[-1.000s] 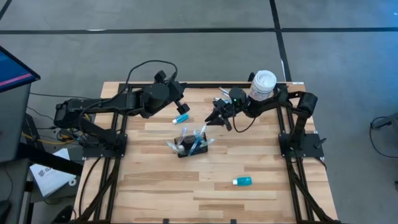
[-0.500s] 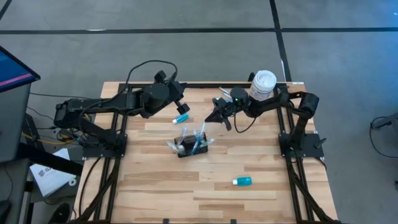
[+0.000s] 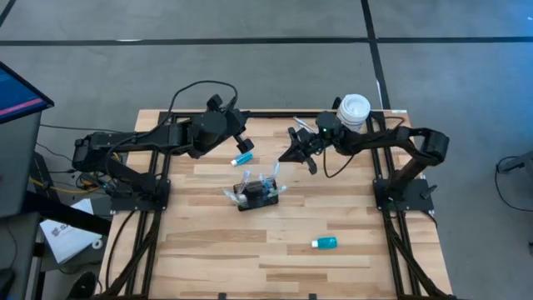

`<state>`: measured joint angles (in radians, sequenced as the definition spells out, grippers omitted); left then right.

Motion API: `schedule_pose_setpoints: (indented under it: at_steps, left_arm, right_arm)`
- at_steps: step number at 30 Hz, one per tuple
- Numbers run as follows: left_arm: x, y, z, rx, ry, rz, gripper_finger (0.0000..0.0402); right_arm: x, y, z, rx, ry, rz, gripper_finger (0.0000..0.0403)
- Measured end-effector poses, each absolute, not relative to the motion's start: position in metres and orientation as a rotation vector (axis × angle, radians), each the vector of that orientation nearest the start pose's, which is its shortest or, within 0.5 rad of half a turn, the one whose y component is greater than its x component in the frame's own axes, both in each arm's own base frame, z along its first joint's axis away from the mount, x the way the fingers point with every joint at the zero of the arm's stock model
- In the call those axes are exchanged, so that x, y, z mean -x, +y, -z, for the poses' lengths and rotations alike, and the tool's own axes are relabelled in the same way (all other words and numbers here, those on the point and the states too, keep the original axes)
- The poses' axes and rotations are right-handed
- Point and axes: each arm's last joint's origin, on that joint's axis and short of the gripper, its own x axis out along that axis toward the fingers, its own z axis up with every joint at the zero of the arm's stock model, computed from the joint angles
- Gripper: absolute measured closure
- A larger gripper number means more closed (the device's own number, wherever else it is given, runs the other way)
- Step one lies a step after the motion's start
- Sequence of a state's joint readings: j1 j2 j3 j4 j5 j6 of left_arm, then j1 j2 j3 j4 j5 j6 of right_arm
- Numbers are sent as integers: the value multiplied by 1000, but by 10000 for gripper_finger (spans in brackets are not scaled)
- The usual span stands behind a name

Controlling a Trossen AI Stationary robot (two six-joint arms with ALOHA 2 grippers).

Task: Pick & Place toothbrushing station
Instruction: Adjust the blue toothbrush

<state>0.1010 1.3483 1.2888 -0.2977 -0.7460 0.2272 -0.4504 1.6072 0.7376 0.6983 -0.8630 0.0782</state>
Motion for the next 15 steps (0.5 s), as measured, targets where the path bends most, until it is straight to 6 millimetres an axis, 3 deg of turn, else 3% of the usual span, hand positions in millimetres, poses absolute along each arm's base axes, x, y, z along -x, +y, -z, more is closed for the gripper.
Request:
schedule_pose_setpoints:
  at_steps: [4,15]
  left_arm:
    - [-289,52,-375,-326,445,-805,389]
    - [-289,54,-375,-324,445,-814,389]
  right_arm:
    - [-298,-108,-212,-154,132,-421,403]
    - [-306,-90,-204,-104,176,-408,403]
